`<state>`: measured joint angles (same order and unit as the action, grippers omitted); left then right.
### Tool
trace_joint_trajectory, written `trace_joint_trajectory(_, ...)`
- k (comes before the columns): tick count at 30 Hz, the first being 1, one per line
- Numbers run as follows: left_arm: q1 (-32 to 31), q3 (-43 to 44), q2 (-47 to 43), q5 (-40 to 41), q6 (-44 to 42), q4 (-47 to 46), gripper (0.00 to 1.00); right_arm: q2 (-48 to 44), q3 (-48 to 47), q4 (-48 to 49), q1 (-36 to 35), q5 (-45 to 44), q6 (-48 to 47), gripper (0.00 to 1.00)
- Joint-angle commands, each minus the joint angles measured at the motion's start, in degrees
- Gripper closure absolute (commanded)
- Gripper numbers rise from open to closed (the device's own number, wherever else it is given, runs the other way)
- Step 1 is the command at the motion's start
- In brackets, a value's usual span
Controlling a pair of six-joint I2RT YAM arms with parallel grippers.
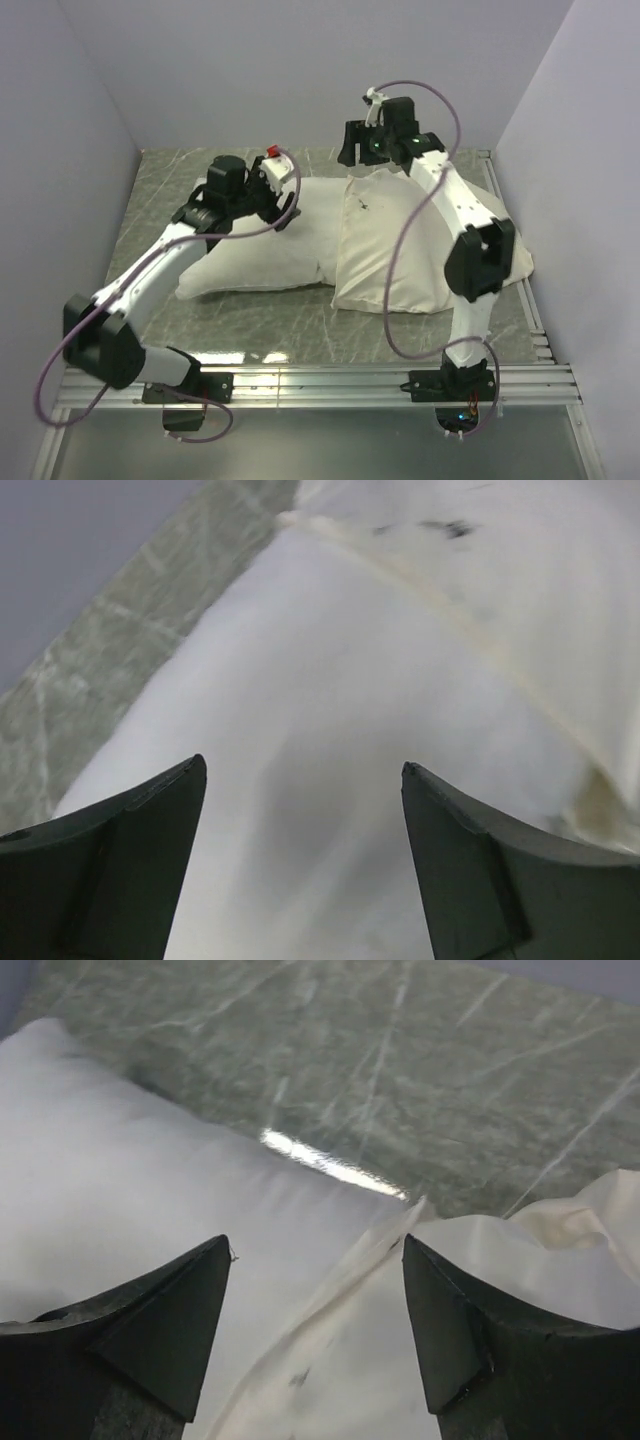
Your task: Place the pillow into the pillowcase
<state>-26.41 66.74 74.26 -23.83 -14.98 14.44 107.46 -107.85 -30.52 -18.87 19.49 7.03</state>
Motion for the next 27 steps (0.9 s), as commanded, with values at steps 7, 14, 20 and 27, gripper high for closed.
trace_joint_trajectory(7,5.2,11.0,18.2,10.4,2.0,-10.0,0.16,13.6,-3.6,-3.4,-2.0,5.0,2.9,0.30)
trace_joint_trajectory(14,10.3,14.6,23.4,-1.5,2.8,-3.5,0.19,5.6,16.4,2.0,-9.8,11.5,-3.2,0.36)
trace_joint_trajectory(20,6.8,0.1,16.1,-8.7,-2.2,6.0,0.40,-2.1,15.2,1.1,-9.2,7.6,-5.4,0.27)
trace_joint_trajectory(27,-0.8,-19.3,-0.3,2.8,-1.3,-1.9,0.50,-1.0,5.1,-8.7,-5.6,-5.1,-4.6,0.24)
